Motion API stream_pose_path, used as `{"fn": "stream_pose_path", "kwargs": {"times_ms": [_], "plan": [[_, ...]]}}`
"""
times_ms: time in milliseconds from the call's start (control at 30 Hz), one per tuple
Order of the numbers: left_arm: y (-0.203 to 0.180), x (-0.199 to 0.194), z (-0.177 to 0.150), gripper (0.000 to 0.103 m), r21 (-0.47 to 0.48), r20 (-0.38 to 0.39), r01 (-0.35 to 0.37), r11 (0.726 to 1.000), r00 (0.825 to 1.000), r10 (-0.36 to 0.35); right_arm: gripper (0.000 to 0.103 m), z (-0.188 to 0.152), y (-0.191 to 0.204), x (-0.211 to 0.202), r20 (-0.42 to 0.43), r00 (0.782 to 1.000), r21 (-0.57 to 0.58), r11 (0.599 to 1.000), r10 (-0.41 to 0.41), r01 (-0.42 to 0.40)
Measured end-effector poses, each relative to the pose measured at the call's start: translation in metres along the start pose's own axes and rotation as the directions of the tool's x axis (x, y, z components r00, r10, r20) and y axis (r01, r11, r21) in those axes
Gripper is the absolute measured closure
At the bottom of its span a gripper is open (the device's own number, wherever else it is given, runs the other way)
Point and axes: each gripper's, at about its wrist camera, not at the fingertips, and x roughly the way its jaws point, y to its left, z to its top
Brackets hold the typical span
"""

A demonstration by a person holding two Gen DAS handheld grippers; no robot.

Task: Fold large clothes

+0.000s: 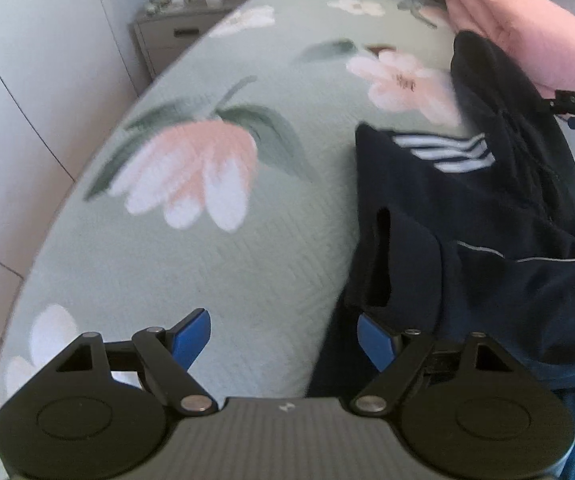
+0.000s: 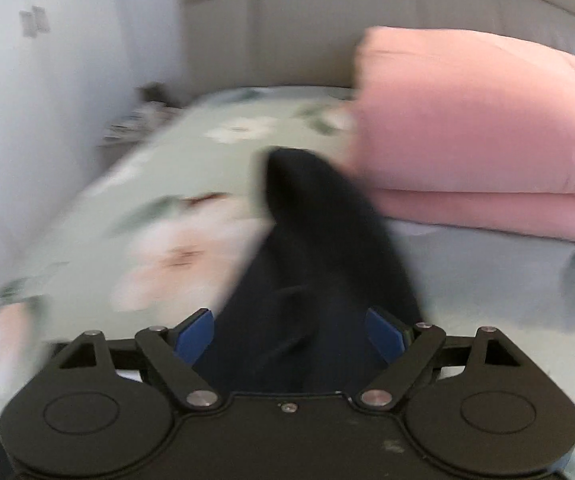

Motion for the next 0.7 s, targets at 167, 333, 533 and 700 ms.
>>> {"fn": "stream_pose_path", "kwargs": {"times_ms": [167, 333, 533, 700], "plan": [[-0.003, 0.011, -0.001, 0.021, -0.005, -0.016, 0.018, 1.0, 1.0, -0.018, 0.003, 0.006, -0.026, 0.06, -0.098, 0.991, 0.049, 0.994, -0.096, 0.101], [-0.007, 0.017, -0.005, 0.021, 0.047, -0.028, 0.014, 0.999, 1.0, -0.013, 0.005, 0.004, -0.028, 0.094, -0.188, 0.973, 0.002, 0.99, -0.135, 0.138], [-0.004, 0.019, -0.002, 0.021, 0.028, -0.018, 0.006, 1.0, 1.0, -0.005, 0.084, -0.001, -0.017, 0.068, -0.074, 0.994, 0.107, 0.991, -0.075, 0.083], [0.001, 0.013, 0.0, 0.021, -0.006, -0.005, 0.021, 1.0, 1.0, -0.021, 0.088, 0.003, -0.011, -0.013, 0.149, 0.982, 0.072, 0.989, 0.116, -0.128]]}}
